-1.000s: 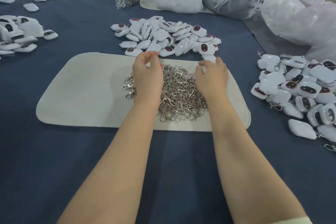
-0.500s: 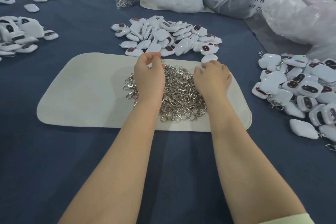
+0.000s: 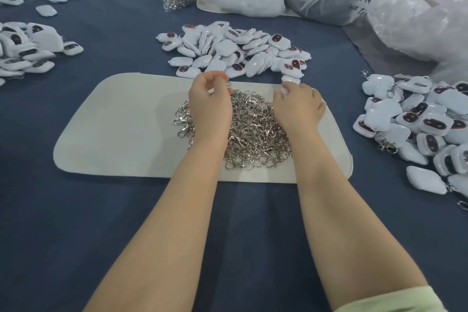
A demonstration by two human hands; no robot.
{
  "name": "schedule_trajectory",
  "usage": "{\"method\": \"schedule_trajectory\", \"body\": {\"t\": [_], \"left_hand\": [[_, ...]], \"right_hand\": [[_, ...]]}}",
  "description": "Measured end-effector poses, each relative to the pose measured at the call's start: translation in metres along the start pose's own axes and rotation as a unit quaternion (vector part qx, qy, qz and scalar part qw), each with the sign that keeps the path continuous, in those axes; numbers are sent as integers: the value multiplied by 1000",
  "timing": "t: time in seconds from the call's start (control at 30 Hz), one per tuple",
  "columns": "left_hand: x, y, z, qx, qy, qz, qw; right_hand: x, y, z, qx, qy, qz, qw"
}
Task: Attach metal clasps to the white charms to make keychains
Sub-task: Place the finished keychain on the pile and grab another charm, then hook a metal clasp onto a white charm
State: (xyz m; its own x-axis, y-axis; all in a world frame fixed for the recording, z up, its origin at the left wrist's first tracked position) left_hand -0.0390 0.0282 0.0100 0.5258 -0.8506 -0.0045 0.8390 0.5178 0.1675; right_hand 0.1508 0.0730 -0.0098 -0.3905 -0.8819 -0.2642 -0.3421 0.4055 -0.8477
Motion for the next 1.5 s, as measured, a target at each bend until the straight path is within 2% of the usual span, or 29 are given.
{"method": "schedule_trajectory", "body": {"t": [0.17,0.27,0.37,0.53,0.6,0.8,1.03,1.2,1.4,1.5], "left_hand": [[0,0,0,-2,0,-1,1000],[0,1,0,-9,4,0,1000],[0,1,0,-7,5,1,1000],[0,2,1,-4,8,-2,1000],[0,2,1,-4,9,-2,1000],[0,2,1,-1,8,-2,1000],[-1,2,0,2,7,-7,1000],[-1,3,-2,-2,4,-11,1000],[1,8,-2,-13,4,-34,999],[2,10,-1,-14,10,-43,999]], "right_hand": [[-3,-14,0,-82,-9,55,995],[-8,0,-14,-50,-71,-29,996],[-6,12,-17,9,-79,-89,993],[2,-6,-13,-125,-33,2,992],[4,-7,-14,-133,-34,11,990],[1,3,-19,-51,-34,-49,997],[-3,-2,-13,-73,-1,20,997],[-4,16,-20,-7,-48,-86,995],[-3,10,-14,-23,-50,-39,998],[-2,14,-16,-11,-61,-56,997]]}}
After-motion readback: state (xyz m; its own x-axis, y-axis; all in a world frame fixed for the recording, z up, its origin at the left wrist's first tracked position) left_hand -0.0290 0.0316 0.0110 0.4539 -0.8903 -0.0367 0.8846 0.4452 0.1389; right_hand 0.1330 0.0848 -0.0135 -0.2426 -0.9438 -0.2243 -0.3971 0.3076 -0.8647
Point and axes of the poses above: each hand's wrist, its own x-axis away from the middle knuckle, its own y-axis out of the palm, z = x × y, the point moved 7 cm from there along -x, towards the middle knuckle, and after that the axes turned 6 degrees about z, right-handed, at the moved point
